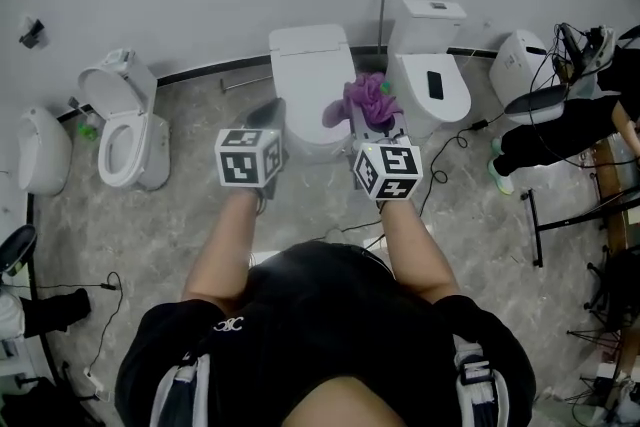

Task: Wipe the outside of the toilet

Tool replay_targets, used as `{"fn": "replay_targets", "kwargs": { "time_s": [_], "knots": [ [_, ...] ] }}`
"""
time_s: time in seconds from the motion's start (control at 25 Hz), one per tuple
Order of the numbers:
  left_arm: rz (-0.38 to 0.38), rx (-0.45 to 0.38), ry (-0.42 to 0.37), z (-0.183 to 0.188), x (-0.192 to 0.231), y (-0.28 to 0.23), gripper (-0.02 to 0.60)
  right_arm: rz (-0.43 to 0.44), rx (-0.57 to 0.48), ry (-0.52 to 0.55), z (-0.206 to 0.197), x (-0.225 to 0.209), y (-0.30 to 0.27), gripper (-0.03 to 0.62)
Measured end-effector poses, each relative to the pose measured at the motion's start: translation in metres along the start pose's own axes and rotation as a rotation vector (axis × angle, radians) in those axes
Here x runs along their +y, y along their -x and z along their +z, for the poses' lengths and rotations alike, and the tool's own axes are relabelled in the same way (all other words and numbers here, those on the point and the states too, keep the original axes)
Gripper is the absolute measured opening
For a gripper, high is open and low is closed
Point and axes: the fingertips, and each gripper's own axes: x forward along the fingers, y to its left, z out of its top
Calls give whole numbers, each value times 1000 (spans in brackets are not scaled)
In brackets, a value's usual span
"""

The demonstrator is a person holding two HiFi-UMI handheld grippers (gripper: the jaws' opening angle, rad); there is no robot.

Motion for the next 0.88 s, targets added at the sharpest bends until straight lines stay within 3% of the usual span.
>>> {"fn": "replay_targets", "kwargs": {
  "time_s": [0.52,0.88],
  "knots": [
    [97,11,31,25,5,-96,6,136,40,14,-3,-73,-84,81],
    [132,36,75,14,36,-133,6,224,67,-7,-28,-79,-135,81]
  ]
}}
